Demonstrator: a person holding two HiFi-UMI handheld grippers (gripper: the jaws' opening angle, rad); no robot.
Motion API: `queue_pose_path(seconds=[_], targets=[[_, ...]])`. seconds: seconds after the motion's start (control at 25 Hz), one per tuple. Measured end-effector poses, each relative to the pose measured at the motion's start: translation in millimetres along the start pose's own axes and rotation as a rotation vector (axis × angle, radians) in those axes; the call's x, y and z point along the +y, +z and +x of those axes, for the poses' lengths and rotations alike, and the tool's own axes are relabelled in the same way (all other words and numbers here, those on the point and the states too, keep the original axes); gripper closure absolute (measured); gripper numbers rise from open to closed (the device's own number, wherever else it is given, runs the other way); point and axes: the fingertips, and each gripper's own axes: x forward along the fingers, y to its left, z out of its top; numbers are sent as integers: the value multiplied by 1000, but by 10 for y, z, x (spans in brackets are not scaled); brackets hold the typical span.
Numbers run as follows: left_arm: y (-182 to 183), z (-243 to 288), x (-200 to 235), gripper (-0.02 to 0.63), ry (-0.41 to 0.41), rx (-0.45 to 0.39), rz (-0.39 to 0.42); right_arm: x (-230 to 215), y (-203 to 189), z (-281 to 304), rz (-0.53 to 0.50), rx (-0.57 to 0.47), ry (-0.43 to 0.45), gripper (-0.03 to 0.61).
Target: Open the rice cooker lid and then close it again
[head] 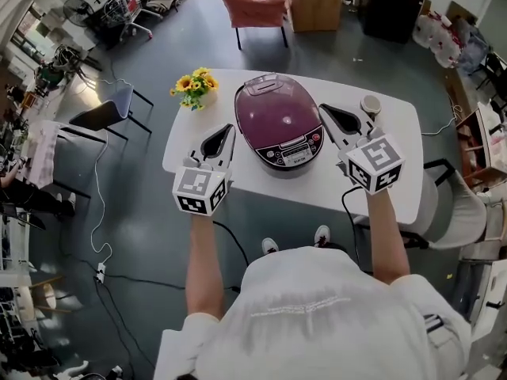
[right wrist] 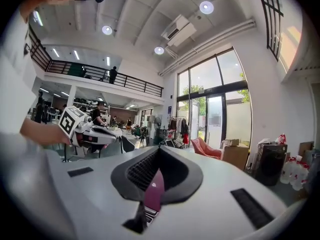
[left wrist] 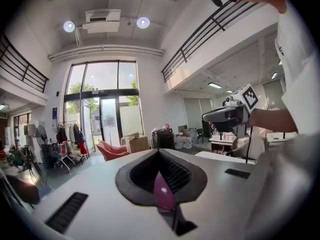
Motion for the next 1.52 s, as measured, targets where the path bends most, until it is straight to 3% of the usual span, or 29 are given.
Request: queue_pose_path(seconds=[0.36,0.68,1.52], targets=[[502,-321,289,598,97,-77,83,227,434,108,-108,-46,18,552],[772,-463,306,598,129,-107,136,294,635,149,-151,-62,23,552],[619,-364,266,597,112,-24,244,255,500,208,-155,-28,0,552]])
